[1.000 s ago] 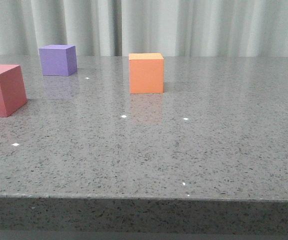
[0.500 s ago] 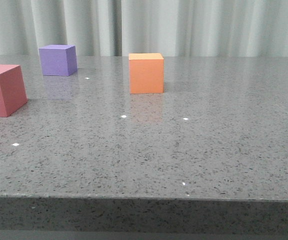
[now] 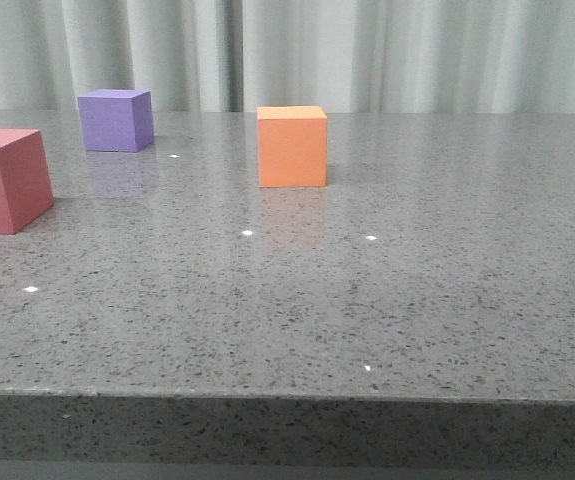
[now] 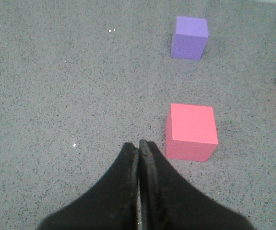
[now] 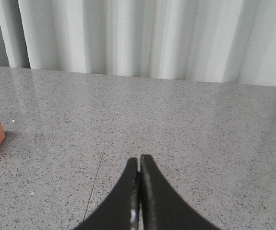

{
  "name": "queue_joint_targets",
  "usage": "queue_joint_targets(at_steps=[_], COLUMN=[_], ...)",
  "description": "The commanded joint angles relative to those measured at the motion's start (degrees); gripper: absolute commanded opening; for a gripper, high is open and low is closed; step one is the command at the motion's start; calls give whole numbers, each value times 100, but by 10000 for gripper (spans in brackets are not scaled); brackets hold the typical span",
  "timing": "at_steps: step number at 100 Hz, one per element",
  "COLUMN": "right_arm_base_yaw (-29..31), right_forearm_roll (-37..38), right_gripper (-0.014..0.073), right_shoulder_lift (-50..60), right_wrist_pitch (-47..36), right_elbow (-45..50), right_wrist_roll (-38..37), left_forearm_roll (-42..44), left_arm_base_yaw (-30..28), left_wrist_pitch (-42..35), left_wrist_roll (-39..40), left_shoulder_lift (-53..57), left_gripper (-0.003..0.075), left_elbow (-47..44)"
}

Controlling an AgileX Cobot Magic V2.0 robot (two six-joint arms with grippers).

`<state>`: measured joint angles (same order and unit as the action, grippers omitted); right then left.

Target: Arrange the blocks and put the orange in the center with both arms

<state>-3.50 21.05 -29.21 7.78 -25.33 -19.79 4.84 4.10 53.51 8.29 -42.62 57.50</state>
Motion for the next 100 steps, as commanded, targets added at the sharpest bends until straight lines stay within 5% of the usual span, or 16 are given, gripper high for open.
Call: queue_joint_targets(at_steps=[1,13,20,40,48,77,100], right_arm_base_yaw=[44,44,44,44,44,44,44], right_forearm_roll=[113,113,113,113,113,113,113], right_gripper=[-68,-68,-68,-68,-68,-68,-68], right_shoulder_lift=[9,9,9,9,9,9,9], right_wrist_pitch=[-438,-438,-438,-438,-438,-438,-438], right_elbow=[-149,-149,-149,-149,-149,-149,-149], right_wrist_roll=[47,47,47,47,47,47,47], left_forearm_roll=[58,4,-29,116,99,-805,-888], left_arm_base_yaw=[7,7,7,7,7,140,1353], left_wrist_pitch=[-299,-259,-247,-525,-650,-875,-913], left_wrist_roll=[5,5,5,19,32,22,108], left_shoulder_lift=[-232,-438,-490,-490,-490,-810,-1918], left_gripper=[-20,7,90,594,694,659,658], left_elbow=[201,201,201,201,201,342,1205])
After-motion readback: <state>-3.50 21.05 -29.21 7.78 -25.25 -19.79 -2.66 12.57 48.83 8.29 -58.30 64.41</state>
